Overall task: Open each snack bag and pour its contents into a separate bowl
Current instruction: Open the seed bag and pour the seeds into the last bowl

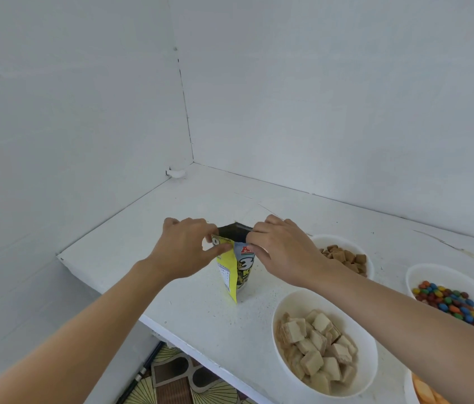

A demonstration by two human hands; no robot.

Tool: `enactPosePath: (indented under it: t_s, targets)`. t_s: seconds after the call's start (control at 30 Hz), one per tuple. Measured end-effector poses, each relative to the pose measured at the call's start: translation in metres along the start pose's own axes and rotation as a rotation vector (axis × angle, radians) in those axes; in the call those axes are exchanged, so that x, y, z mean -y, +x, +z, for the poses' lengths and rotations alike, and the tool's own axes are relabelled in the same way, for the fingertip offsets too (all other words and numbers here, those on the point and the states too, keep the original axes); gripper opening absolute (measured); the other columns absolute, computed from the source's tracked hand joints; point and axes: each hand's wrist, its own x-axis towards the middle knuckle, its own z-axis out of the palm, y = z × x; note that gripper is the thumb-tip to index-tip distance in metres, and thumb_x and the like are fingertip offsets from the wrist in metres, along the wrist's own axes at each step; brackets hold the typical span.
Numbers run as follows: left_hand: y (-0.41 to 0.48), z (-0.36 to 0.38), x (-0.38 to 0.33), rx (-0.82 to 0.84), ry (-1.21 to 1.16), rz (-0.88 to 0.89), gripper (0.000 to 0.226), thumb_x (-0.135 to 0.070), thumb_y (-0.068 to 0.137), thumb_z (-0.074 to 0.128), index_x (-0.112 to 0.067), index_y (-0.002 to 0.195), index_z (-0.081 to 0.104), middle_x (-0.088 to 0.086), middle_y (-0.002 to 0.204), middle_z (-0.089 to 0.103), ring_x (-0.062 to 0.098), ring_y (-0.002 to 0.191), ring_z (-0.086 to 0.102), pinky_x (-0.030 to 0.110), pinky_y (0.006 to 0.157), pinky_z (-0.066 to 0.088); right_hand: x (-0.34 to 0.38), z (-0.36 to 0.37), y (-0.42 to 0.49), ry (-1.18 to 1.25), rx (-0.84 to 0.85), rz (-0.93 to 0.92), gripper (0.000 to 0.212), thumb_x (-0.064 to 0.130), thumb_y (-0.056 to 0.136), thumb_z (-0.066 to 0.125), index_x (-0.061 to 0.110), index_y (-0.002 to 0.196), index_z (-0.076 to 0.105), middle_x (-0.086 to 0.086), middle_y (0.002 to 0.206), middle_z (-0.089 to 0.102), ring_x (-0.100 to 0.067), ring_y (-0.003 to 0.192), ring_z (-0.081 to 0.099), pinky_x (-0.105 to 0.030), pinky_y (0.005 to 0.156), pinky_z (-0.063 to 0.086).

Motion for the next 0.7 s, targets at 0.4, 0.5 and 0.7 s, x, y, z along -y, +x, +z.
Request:
enactPosePath:
  t_s: [0.4, 0.5, 0.7]
  targets:
    - [-0.047, 0.061, -0.002, 0.025, -0.590, -0.150, 0.023, -0.055, 0.093, 0.060, -0.034, 0.086, 0.062, -0.016, 0.096, 0.066, -0.002, 0.093, 0.067, 0.033, 0.084, 0.055, 0.020, 0.008, 0.005, -0.051, -0.125, 0.034, 0.027, 0.017, 0.091, 0.061, 0.024, 0.118, 0.061, 0.011, 0.099, 0.068, -0.022, 0.103, 0.053, -0.043, 0.081, 0.039]
    - [-0.050, 0.079, -0.010, 0.034, -0.614, -0.145, 0.025, -0.055, 0.092, 0.062, -0.031, 0.087, 0.067, -0.013, 0.096, 0.066, 0.004, 0.094, 0.067, 0.037, 0.087, 0.056, 0.027, 0.005, 0.010, -0.081, -0.084, -0.083, 0.048, 0.011, 0.087, 0.060, 0.030, 0.129, 0.050, 0.013, 0.099, 0.065, -0.020, 0.106, 0.051, -0.044, 0.087, 0.038]
    - [-0.042, 0.094, -0.022, 0.036, -0.506, -0.276, 0.039, -0.059, 0.095, 0.054, -0.023, 0.085, 0.065, -0.007, 0.090, 0.065, 0.012, 0.085, 0.065, 0.040, 0.079, 0.057, 0.023, 0.005, 0.026, -0.177, 0.131, -0.132, 0.053, -0.001, 0.082, 0.055, 0.034, 0.121, 0.055, 0.010, 0.084, 0.056, -0.022, 0.090, 0.050, -0.046, 0.083, 0.036]
